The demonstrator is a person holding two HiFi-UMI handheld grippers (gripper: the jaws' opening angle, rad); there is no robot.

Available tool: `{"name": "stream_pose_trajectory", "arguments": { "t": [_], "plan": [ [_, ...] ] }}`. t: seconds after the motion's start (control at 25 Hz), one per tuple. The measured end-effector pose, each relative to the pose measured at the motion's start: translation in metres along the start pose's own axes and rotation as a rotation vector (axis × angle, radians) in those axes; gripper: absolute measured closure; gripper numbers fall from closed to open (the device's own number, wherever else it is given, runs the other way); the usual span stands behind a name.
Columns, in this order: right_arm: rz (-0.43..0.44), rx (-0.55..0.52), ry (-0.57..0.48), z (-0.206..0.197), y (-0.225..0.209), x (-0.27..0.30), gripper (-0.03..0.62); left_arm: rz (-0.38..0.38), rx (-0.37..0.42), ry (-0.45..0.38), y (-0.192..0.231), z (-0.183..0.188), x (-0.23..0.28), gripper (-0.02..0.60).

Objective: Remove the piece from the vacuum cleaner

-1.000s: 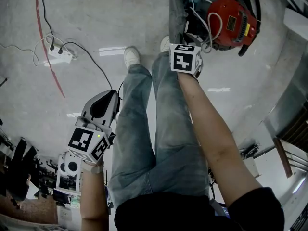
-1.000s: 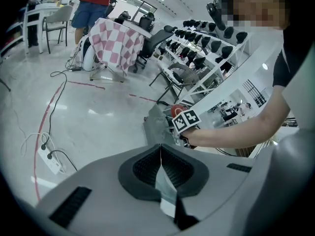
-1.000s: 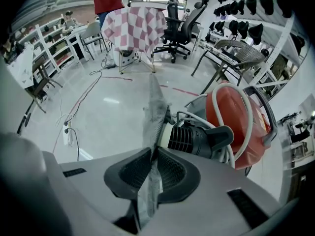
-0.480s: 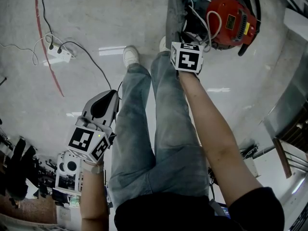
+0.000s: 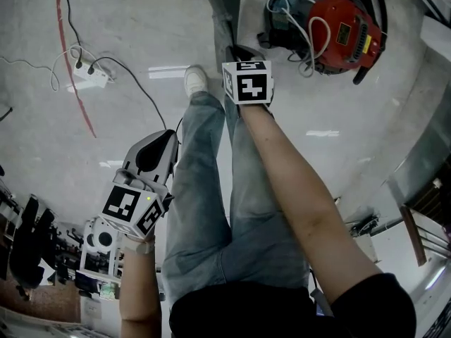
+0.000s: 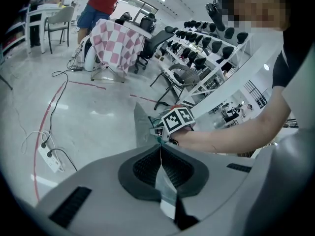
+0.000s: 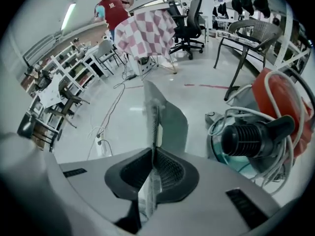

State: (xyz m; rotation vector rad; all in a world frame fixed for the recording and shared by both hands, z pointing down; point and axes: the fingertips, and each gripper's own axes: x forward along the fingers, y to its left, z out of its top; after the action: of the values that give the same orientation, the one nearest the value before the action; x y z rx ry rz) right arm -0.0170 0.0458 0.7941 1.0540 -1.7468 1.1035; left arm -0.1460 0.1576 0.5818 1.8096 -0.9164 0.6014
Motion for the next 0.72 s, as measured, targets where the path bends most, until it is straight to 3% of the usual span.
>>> {"name": "stream_pose_trajectory", "arguments": {
  "t": [0.4,0.72],
  "plan": [
    [0.141,-0.019,-0.025,0.007,0.048,-0.010,0.544,0.040,-0.020,-0.045,0.014,0.006,-0.008,0.563],
    [0.177,-0.032,-0.055,0.024,0.059,-0.054,0.543,0.052,-0.005,-0.083,0.008,0.019,-0.017,0.563]
  ]
}}
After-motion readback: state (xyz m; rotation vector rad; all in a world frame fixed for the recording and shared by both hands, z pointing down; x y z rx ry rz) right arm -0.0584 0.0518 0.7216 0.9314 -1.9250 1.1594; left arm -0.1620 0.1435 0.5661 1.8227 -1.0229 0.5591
